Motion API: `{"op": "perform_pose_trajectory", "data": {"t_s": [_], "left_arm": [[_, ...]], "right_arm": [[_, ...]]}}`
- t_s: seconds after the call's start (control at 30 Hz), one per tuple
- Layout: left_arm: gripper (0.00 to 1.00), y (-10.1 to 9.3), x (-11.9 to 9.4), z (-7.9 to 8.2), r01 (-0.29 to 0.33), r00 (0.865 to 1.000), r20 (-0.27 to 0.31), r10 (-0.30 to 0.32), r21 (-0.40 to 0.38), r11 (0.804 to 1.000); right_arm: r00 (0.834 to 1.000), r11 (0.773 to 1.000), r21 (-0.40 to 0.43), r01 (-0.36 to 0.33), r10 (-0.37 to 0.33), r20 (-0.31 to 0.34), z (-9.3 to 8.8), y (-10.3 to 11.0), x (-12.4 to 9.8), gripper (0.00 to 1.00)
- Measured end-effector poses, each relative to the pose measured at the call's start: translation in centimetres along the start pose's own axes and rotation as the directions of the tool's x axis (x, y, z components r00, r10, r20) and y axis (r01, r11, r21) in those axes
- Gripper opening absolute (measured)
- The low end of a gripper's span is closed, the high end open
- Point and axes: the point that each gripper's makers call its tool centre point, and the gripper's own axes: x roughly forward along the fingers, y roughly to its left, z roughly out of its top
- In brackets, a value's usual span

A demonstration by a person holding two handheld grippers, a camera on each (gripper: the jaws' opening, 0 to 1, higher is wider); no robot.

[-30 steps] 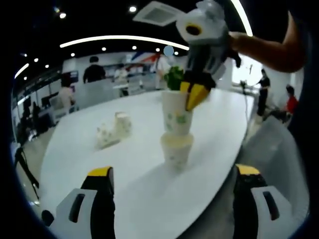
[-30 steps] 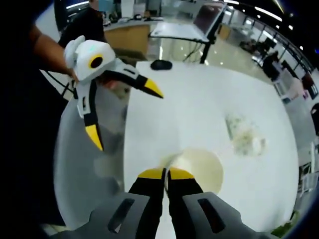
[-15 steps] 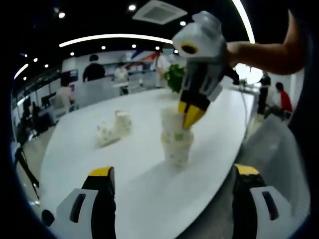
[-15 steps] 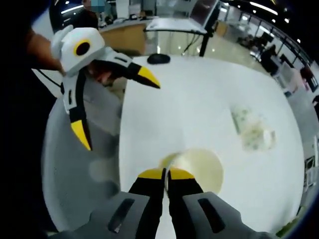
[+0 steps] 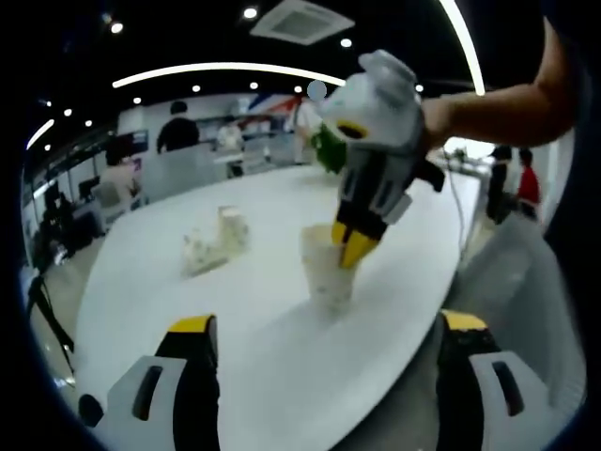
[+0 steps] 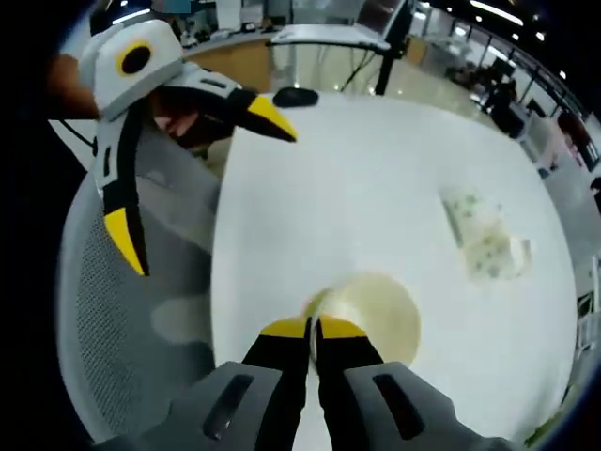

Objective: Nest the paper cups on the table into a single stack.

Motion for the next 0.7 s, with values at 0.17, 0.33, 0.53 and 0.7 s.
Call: {"op": "perform_pose_trajectory", "data": {"t_s": [0.17, 0.33, 0.53, 0.7], "left_arm": [[0.95, -0.1, 0.0, -0.1, 0.000, 1.000, -0.003, 0.000, 0.002, 1.000], [0.95, -0.1, 0.0, -0.1, -0.001, 1.000, -0.005, 0.001, 0.002, 1.000], [0.95, 0.0, 0.0, -0.1, -0.004, 1.000, -0.008, 0.004, 0.001, 1.000], [0.96, 0.2, 0.0, -0.1, -0.010, 1.000, -0.004, 0.010, -0.007, 1.000]], "right_arm": [[1.000, 1.000, -0.003, 0.004, -0.004, 0.018, 0.0, -0.1, -0.4, 0.02], [0.998, 1.000, 0.010, 0.015, -0.016, 0.063, 0.3, -0.6, -0.9, 0.18], [0.989, 0.998, 0.065, 0.026, -0.035, 0.143, 1.1, -1.4, -2.3, 0.31], [0.967, 0.990, 0.127, 0.055, -0.084, 0.240, 2.2, -2.5, -4.1, 0.36]]}}
